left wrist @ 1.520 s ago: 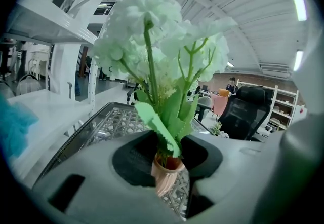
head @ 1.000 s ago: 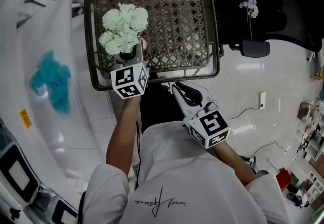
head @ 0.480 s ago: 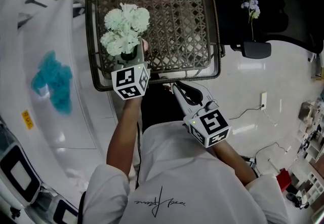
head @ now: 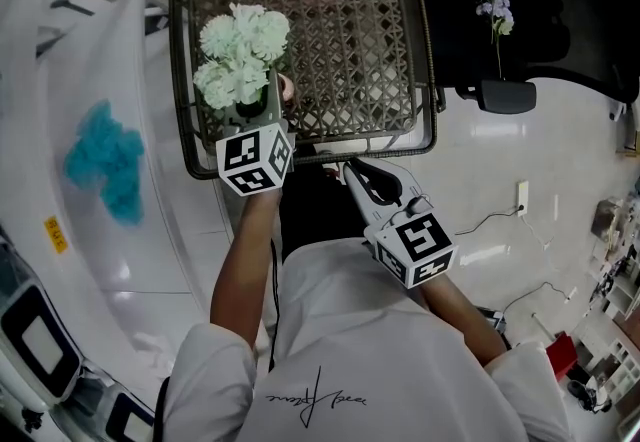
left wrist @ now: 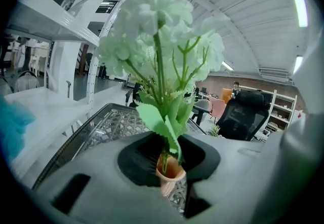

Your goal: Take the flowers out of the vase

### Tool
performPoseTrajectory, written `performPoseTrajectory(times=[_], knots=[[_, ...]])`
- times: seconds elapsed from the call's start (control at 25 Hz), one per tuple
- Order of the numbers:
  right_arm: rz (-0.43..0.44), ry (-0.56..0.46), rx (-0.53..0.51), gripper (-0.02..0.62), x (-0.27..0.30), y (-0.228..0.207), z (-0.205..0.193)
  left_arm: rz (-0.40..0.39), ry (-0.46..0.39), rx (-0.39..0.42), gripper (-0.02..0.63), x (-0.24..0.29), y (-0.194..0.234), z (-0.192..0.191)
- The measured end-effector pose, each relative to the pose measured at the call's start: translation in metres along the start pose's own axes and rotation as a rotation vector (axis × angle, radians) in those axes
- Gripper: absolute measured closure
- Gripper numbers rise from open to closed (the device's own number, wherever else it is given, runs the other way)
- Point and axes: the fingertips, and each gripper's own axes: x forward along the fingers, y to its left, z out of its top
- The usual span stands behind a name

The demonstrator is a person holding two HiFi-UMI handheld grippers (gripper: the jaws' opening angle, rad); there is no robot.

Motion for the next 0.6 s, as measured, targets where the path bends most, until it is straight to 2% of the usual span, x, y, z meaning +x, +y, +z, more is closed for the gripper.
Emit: performPoseTrajectory(times=[0.6], knots=[[0.009,-0.005,-0.004,0.563,0.0,0.003,0.001,-0.003,-0.025,-0.014,0.535,-0.01,-0.001,0.013]])
